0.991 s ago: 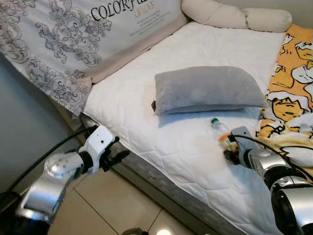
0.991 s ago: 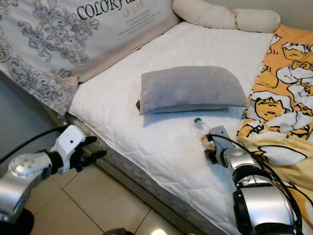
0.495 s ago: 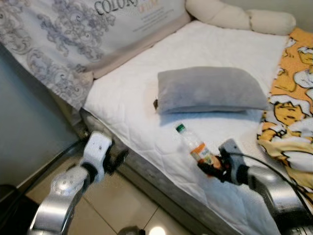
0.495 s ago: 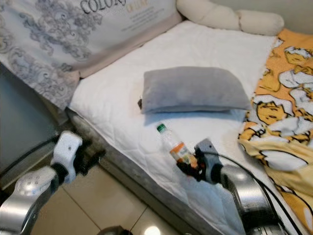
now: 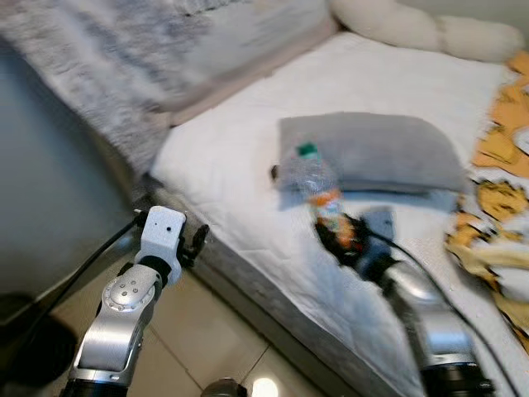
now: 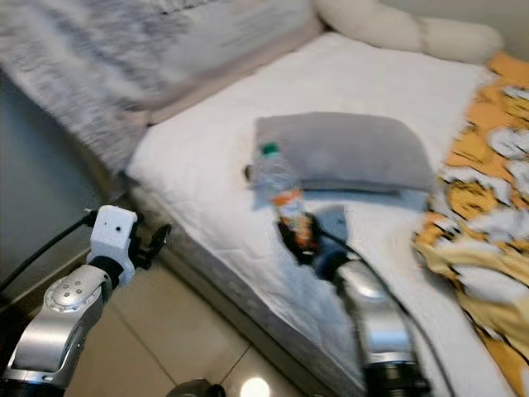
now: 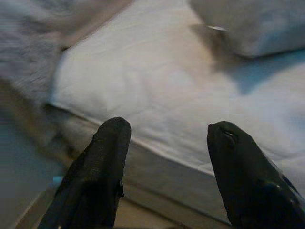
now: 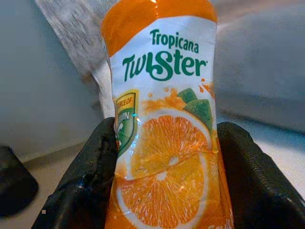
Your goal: Clean up the room
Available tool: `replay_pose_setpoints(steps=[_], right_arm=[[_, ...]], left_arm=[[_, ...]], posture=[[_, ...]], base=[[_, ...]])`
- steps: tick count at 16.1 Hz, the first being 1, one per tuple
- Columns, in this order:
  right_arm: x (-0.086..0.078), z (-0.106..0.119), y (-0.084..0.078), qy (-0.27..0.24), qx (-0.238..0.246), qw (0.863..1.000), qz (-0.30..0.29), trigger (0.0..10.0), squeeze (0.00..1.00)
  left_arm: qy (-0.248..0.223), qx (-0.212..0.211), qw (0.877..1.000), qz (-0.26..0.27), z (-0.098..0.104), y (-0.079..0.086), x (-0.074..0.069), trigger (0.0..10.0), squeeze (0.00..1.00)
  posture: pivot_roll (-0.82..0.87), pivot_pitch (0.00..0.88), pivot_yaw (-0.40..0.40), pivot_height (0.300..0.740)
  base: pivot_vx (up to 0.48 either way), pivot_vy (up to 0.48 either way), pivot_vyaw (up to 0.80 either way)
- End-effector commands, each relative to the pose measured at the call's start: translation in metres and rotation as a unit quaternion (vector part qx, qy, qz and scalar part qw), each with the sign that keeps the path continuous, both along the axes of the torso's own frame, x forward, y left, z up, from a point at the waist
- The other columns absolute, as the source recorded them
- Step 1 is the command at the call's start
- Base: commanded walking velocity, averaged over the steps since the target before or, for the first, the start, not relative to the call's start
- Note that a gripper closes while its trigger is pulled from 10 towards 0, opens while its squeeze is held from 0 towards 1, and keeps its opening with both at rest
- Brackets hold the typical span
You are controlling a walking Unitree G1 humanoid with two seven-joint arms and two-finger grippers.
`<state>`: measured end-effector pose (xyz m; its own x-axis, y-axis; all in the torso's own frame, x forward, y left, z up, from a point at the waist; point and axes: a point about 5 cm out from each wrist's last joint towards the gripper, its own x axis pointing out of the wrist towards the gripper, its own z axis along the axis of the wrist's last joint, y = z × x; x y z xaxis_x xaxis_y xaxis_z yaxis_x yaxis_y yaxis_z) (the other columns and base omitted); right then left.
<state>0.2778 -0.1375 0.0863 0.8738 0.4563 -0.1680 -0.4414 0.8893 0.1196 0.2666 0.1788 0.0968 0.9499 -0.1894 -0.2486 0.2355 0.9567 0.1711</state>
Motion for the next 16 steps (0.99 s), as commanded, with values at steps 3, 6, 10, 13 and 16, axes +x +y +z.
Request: replay_pose_setpoints(steps=[3,6,10,13,16], right_arm=[[0.0,-0.001,-0.005,0.031,0.001,0.999,-0.037,10.0,0.0],[0.007,-0.002,-0.014,0.043,-0.015,0.995,-0.089,10.0,0.0],[0.01,-0.001,-0.01,0.051,-0.013,0.994,-0.092,10.0,0.0],[0.008,-0.003,-0.003,0.06,-0.022,0.996,-0.067,10.0,0.0],[0.009,-0.003,-0.003,0.063,-0.03,0.995,-0.068,10.0,0.0]], left_arm=[[-0.026,0.016,0.999,0.029,0.005,0.007,0.005,10.0,0.0],[-0.03,0.0,0.999,0.03,0.007,0.008,0.007,10.0,0.0],[-0.05,0.007,0.998,0.022,0.011,0.004,0.012,10.0,0.0],[-0.056,0.007,0.998,0.017,0.013,0.004,0.012,10.0,0.0],[-0.058,0.004,0.998,0.015,0.013,0.004,0.013,10.0,0.0]], posture=[[-0.02,0.0,0.079,0.74],[-0.02,0.0,0.078,0.74],[-0.02,0.0,0.083,0.74],[-0.02,0.0,0.087,0.74],[-0.02,0.0,0.085,0.74]], base=[[0.0,0.0,0.79],[0.0,0.0,0.79],[0.0,0.0,0.79],[0.0,0.0,0.79],[0.174,0.0,0.79]])
